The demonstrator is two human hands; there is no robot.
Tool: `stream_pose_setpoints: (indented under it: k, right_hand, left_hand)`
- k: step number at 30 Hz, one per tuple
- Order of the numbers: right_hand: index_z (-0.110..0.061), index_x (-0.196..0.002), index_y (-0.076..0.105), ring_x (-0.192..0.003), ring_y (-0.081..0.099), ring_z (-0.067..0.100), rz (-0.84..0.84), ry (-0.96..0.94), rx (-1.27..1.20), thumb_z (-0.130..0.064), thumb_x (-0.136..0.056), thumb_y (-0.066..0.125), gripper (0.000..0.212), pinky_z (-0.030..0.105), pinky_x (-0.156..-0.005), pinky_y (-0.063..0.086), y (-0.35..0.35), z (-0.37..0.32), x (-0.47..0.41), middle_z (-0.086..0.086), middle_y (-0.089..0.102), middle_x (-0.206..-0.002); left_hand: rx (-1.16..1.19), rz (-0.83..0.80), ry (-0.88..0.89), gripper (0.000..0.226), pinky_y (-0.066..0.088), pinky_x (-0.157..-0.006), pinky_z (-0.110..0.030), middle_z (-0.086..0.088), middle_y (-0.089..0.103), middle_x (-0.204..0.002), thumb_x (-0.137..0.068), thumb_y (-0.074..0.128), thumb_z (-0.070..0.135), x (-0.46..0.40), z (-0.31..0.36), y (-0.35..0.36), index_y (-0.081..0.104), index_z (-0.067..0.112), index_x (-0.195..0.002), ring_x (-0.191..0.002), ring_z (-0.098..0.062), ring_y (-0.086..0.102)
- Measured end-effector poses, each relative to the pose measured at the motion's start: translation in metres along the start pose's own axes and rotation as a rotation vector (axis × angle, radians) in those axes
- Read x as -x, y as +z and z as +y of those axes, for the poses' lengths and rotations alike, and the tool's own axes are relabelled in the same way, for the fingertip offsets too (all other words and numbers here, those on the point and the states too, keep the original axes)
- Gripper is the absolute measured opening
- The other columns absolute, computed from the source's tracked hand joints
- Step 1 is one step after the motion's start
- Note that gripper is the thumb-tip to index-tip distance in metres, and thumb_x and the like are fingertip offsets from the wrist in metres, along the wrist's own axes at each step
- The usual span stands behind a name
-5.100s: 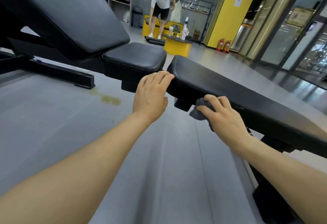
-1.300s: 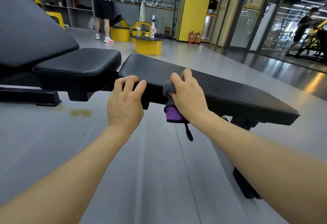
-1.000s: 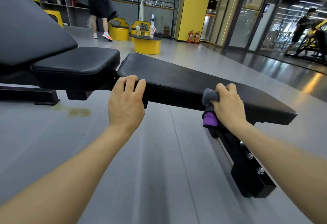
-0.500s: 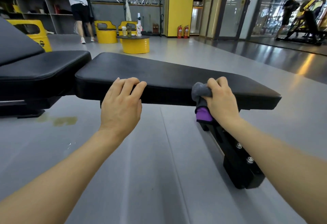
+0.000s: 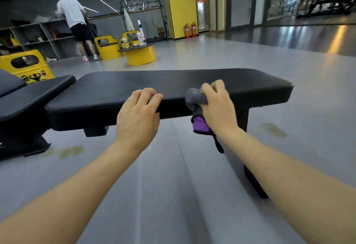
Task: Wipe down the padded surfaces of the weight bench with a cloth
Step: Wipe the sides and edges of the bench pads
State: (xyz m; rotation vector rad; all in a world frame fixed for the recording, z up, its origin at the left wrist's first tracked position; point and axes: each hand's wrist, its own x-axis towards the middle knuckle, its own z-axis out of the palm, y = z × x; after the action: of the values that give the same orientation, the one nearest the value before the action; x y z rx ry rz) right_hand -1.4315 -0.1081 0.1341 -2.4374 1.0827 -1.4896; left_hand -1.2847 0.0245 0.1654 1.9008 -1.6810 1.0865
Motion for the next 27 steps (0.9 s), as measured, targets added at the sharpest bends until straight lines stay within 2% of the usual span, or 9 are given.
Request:
stream_pose_setpoints:
  k: [3,5,9,13,16,20,24,27]
  right_hand:
    - [-0.005,-0.089,0.051,-0.080,0.048,0.032,0.055,0.166,-0.009,-0.007,-0.085,0.057,0.008,0.035,-0.056,0.040,-0.015,0.031,-0.004,0.008,0.037,-0.096]
    - [-0.007,-0.086,0.050,-0.079,0.047,0.030,0.116,0.247,-0.037,-0.008,-0.086,0.055,0.005,0.032,-0.058,0.034,-0.012,0.021,-0.001,0.004,0.034,-0.094]
    - [-0.010,-0.082,0.047,-0.074,0.043,0.025,0.125,0.113,-0.069,-0.003,-0.084,0.057,0.013,0.031,-0.055,0.037,0.008,-0.014,0.010,0.010,0.040,-0.095]
    - [-0.007,-0.085,0.051,-0.073,0.045,0.027,0.072,0.054,-0.053,-0.002,-0.083,0.059,0.010,0.032,-0.051,0.039,0.001,0.010,0.007,0.013,0.043,-0.096]
    - [-0.007,-0.090,0.054,-0.081,0.049,0.031,0.100,0.211,-0.057,-0.010,-0.086,0.058,0.007,0.035,-0.061,0.043,-0.015,0.050,0.004,0.011,0.042,-0.100]
    - [-0.011,-0.087,0.051,-0.082,0.050,0.031,0.189,0.435,-0.123,-0.014,-0.088,0.054,0.005,0.030,-0.062,0.033,-0.012,0.040,0.003,0.008,0.040,-0.100]
    - [-0.011,-0.088,0.049,-0.076,0.044,0.025,0.122,0.242,-0.114,-0.006,-0.086,0.058,0.009,0.029,-0.057,0.032,0.003,-0.005,0.010,0.007,0.037,-0.098]
    - [-0.010,-0.088,0.050,-0.075,0.044,0.027,0.056,0.160,-0.129,-0.010,-0.087,0.058,0.009,0.032,-0.057,0.037,-0.002,0.001,0.008,0.007,0.037,-0.096]
  left_hand:
    - [-0.004,-0.010,0.013,0.040,0.046,-0.063,-0.031,-0.003,0.061,-0.102,-0.064,0.074,0.000,0.000,0.006,0.006,0.063,0.011,-0.101,-0.091,-0.028,0.056]
    - [0.000,-0.019,-0.001,0.042,0.044,-0.056,-0.030,-0.004,0.060,-0.100,-0.062,0.074,-0.006,0.003,0.007,0.010,0.062,0.009,-0.099,-0.088,-0.029,0.056]
    - [-0.023,-0.011,-0.022,0.038,0.042,-0.051,-0.030,-0.005,0.059,-0.093,-0.062,0.071,-0.011,0.003,0.012,0.012,0.062,0.007,-0.094,-0.081,-0.030,0.054]
    - [-0.080,0.013,-0.017,0.035,0.039,-0.051,-0.030,-0.006,0.057,-0.087,-0.061,0.068,-0.012,0.003,0.014,0.016,0.062,0.006,-0.091,-0.074,-0.028,0.052]
    - [-0.104,0.033,-0.023,0.035,0.031,-0.050,-0.026,-0.006,0.057,-0.084,-0.059,0.068,-0.012,0.002,0.017,0.017,0.062,0.006,-0.089,-0.071,-0.028,0.052]
    - [-0.135,0.035,-0.048,0.033,0.027,-0.052,-0.026,-0.006,0.054,-0.081,-0.059,0.066,-0.010,0.001,0.021,0.017,0.060,0.006,-0.087,-0.070,-0.027,0.050]
    - [-0.154,0.024,-0.060,0.032,0.025,-0.050,-0.027,-0.006,0.052,-0.079,-0.057,0.065,-0.010,0.001,0.024,0.017,0.059,0.007,-0.084,-0.068,-0.026,0.048]
    - [-0.167,0.034,-0.058,0.032,0.026,-0.050,-0.026,-0.006,0.052,-0.078,-0.056,0.066,-0.010,0.001,0.024,0.017,0.059,0.007,-0.083,-0.068,-0.026,0.048]
